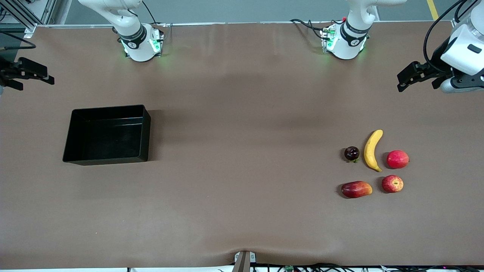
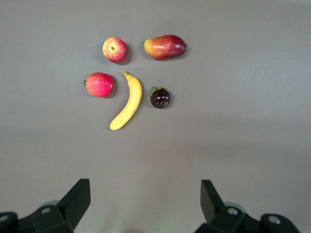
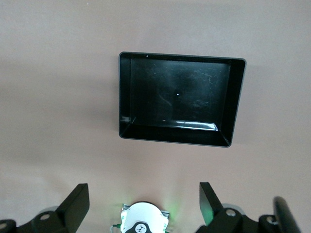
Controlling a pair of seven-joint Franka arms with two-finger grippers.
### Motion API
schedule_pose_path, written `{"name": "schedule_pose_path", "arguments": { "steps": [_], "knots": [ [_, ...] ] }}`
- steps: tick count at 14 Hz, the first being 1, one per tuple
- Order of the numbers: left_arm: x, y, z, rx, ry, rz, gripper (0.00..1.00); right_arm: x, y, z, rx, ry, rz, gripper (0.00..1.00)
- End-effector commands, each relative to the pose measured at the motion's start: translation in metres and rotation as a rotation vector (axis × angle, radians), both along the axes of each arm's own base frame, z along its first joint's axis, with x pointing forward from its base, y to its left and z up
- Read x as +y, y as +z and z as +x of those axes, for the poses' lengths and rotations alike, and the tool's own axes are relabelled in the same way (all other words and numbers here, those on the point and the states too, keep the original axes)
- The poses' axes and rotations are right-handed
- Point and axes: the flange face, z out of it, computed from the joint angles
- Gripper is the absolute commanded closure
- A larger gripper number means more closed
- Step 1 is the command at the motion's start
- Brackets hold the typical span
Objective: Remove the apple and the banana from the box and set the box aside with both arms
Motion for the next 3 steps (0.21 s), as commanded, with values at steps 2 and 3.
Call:
{"name": "schedule_pose_path", "arguments": {
  "steps": [2, 3],
  "knots": [
    [-0.0016, -0.0046, 0.0123, 0.014, 0.013, 0.014, 0.00, 0.0173, 0.0169, -0.0053, -0.034, -0.160, -0.067, 0.00],
    [-0.0035, -0.0040, 0.0121, 0.012, 0.010, 0.018, 0.00, 0.0169, 0.0191, -0.0012, -0.040, -0.166, -0.070, 0.00]
  ]
}}
